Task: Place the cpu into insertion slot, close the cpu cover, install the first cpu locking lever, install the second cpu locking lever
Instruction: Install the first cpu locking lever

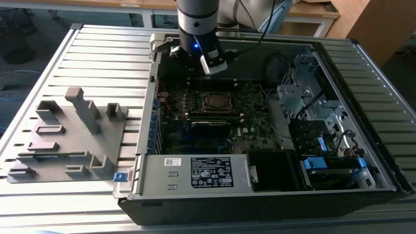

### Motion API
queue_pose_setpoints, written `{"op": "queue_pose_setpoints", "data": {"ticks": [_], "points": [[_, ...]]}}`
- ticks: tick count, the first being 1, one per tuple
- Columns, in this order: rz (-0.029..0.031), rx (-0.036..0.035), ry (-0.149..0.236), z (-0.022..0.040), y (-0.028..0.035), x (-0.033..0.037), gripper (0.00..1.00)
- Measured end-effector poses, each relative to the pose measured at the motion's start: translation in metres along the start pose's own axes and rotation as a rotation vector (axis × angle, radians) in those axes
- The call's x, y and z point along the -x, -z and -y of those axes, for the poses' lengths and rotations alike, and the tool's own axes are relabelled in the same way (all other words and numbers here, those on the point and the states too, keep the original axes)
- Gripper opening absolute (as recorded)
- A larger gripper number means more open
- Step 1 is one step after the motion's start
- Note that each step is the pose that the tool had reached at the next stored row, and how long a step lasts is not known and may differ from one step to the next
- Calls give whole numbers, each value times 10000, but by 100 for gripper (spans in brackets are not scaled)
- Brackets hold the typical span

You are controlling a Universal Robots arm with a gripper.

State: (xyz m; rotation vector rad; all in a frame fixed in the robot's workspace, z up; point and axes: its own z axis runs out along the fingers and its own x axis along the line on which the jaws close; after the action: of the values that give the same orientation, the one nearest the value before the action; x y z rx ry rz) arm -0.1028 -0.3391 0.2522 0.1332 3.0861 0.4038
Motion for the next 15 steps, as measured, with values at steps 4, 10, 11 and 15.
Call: {"op": "queue_pose_setpoints", "data": {"ticks": [4, 10, 11, 15], "points": [[10, -109, 0, -6, -3, 72, 11], [26, -281, 5, -17, -8, 200, 11], [28, -299, 5, -19, -9, 224, 11], [56, -652, 19, -25, -11, 246, 11]]}}
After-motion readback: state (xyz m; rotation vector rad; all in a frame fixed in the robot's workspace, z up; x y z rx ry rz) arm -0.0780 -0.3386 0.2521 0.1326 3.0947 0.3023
